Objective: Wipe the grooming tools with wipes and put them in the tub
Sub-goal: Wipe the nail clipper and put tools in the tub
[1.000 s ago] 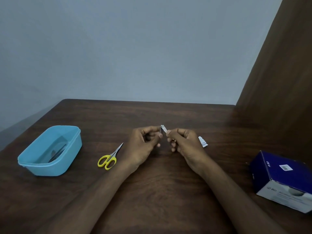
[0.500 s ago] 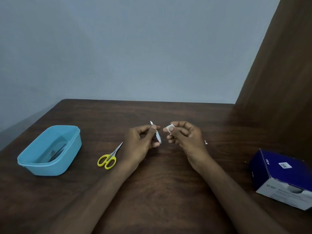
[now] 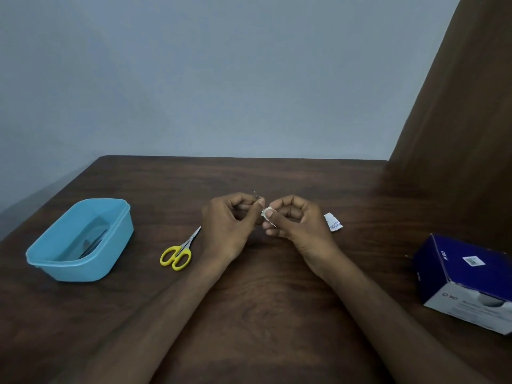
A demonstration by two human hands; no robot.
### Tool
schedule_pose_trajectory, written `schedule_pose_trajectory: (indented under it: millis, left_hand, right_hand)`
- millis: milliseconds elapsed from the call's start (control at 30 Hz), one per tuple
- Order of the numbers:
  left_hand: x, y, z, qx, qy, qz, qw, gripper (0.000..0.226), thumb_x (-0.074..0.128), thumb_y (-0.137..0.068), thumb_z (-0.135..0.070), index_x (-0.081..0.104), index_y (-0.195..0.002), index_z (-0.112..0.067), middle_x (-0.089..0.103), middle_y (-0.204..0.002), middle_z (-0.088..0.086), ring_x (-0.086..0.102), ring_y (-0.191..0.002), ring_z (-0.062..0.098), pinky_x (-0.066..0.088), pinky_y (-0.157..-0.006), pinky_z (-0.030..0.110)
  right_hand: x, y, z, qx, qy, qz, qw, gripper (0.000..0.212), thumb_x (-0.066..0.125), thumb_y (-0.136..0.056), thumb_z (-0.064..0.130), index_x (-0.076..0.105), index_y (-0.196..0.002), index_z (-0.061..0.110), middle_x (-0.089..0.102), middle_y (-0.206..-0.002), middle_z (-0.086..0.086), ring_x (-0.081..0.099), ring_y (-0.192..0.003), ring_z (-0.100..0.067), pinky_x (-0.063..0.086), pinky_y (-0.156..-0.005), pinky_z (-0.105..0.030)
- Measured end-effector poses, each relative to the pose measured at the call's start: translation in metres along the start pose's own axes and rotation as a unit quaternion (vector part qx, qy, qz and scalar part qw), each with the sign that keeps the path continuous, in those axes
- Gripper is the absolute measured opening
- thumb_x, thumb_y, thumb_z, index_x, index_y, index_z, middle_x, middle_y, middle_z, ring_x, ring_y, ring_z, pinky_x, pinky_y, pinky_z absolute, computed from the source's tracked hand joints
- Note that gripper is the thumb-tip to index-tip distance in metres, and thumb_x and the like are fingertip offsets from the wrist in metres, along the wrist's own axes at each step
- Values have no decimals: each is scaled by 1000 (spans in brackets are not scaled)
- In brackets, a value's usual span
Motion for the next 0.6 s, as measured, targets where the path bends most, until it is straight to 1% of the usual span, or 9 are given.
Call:
schedule_pose_trajectory:
  millis: [100,233,367,433,500,600]
  left_hand:
    - [1,1,-1,-9,10,30,999,7,80,-96,-27,83,-90,-24,79,-74,-6,79,-70,12,67,-66,47]
    - [3,4,-4,0,9,59,998,11,78,-98,-24,82,-89,-21,80,-76,-4,80,-75,11,68,-67,45]
    - [4,3,1,6,-15,67,998,11,76,-98,-31,83,-90,-29,80,-77,-8,80,-71,12,67,-68,47]
    - [5,4,-1,1,-6,60,998,12,76,-99,-28,84,-91,-29,80,-76,-8,80,-69,12,68,-68,46]
    - [3,4,-5,-7,4,40,999,12,76,-99,-25,85,-92,-28,81,-76,-8,80,-70,12,68,-67,46]
    - [2,0,-2,-7,-1,20,1000,10,76,-99,-28,85,-94,-28,81,-78,-7,79,-67,14,67,-63,47]
  right_hand:
    - [-7,-1,2,-2,11,-20,1000,16,78,-92,0,68,-105,1,77,-79,-9,75,-72,-18,61,-67,-28]
    - [-13,-3,2,14,9,-26,1000,18,80,-90,0,71,-105,5,77,-79,-10,73,-71,-16,60,-68,-29]
    - [-11,-4,1,1,35,-46,998,20,87,-85,10,73,-99,9,75,-77,-9,70,-68,-14,59,-64,-28]
    - [-11,-4,1,-5,36,-44,998,19,86,-86,9,74,-100,10,76,-78,-7,70,-70,-14,59,-66,-28]
    - [-13,-5,2,0,35,-32,999,20,81,-90,2,73,-105,12,78,-82,-5,71,-74,-12,59,-68,-27]
    - [-15,-6,4,5,48,-29,998,24,79,-91,0,73,-110,13,79,-81,-1,69,-76,-10,58,-70,-25]
Point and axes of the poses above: each hand's wrist, its own y-axis away from the middle knuckle, its own x-axis out of the palm, z = x × y, the point moved 2 cm from there along -y, towards the middle knuckle
